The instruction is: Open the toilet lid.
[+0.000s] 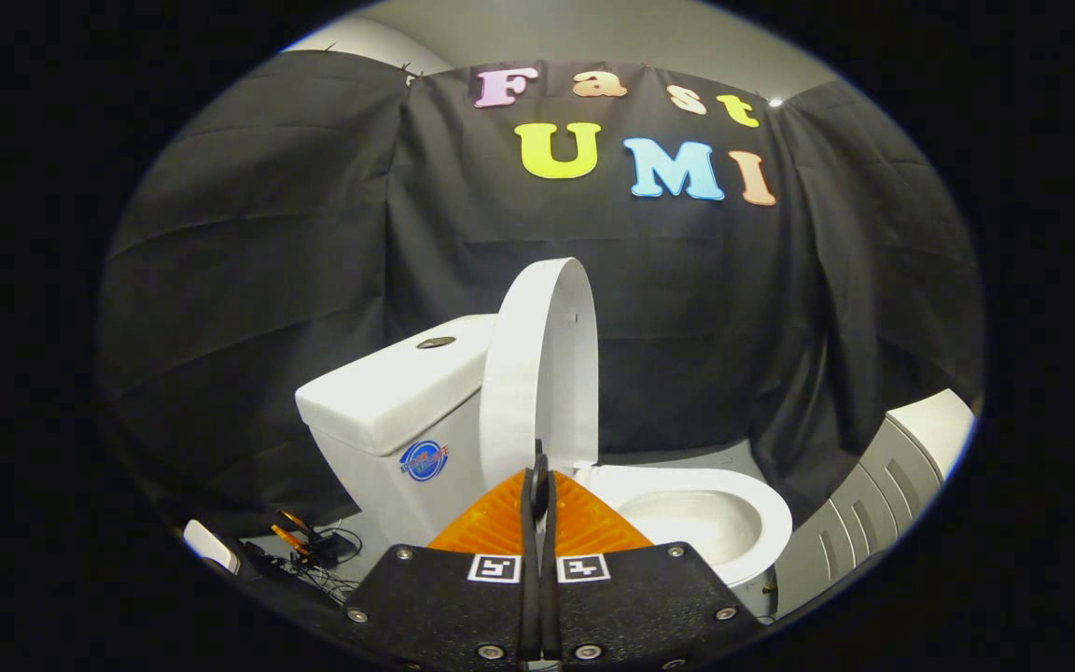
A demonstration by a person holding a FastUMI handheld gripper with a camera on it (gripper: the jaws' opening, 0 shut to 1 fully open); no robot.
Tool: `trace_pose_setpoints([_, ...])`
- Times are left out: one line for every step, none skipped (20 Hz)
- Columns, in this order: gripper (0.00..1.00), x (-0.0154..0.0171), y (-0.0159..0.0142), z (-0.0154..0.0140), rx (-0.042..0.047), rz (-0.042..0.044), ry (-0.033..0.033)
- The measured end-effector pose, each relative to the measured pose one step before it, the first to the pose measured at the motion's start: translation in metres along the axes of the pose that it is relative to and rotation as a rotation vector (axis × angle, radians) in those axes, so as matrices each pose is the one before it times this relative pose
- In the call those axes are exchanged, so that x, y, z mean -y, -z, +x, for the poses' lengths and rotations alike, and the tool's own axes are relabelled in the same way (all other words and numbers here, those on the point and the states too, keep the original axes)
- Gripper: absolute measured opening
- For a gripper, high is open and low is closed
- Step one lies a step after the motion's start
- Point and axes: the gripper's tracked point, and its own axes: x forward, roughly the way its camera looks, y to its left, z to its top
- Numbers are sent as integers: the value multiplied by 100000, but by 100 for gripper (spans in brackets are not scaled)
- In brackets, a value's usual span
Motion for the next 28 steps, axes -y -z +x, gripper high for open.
trace_pose_setpoints([0, -387, -116, 71, 317, -1294, -846])
trace_pose_setpoints([0, -403, 70, 74, 87, -730, -933])
trace_pose_setpoints([0, -320, -11, 198, -37, -157, -928])
trace_pose_setpoints([0, -368, 24, 107, -212, -48, -823])
trace_pose_setpoints([0, -458, -20, 115, -39, 19, -960])
trace_pose_setpoints([0, -448, 21, 52, -196, -551, -950])
trace_pose_setpoints([0, -426, -43, 132, -89, -946, -936])
trace_pose_setpoints([0, -533, -5, 179, -32, -1474, -825])
trace_pose_setpoints([0, -220, -149, 128, 52, -1326, -212])
trace_pose_setpoints([0, -180, 46, 62, -236, -1047, -248])
trace_pose_setpoints([0, -164, 28, 106, 30, -348, -268])
trace_pose_setpoints([0, -267, 63, 103, 32, 63, -466])
trace_pose_setpoints([0, -205, -97, 109, 312, 609, -295])
trace_pose_setpoints([0, -187, 0, -45, 50, 666, -101])
trace_pose_setpoints([0, -5, -47, 6, 298, -420, 592])
trace_pose_setpoints([0, -166, -54, 25, -285, -958, 71])
trace_pose_setpoints([0, 21, -123, 109, 278, -1000, 203])
trace_pose_setpoints([0, 63, 126, -69, -35, -204, -54])
trace_pose_setpoints([0, 89, -14, -36, 351, 630, -235])
trace_pose_setpoints([0, 128, 22, 75, 229, 1205, -430])
trace_pose_setpoints([0, 101, -91, -2, 427, 1577, -539])
trace_pose_setpoints([1, 43, 40, 10, -88, 1331, -570])
trace_pose_setpoints([2, -7, -153, -21, 79, 431, -441])
trace_pose_setpoints([3, -103, -17, 11, -203, -270, -756])
trace_pose_setpoints([4, -87, -137, 40, -247, -356, -1049])
trace_pose_setpoints([6, -115, 121, 61, -342, 98, -1202])
trace_pose_setpoints([8, -168, 36, 63, -160, 397, -1417])
trace_pose_setpoints([12, -167, -55, -88, 158, 177, -923])
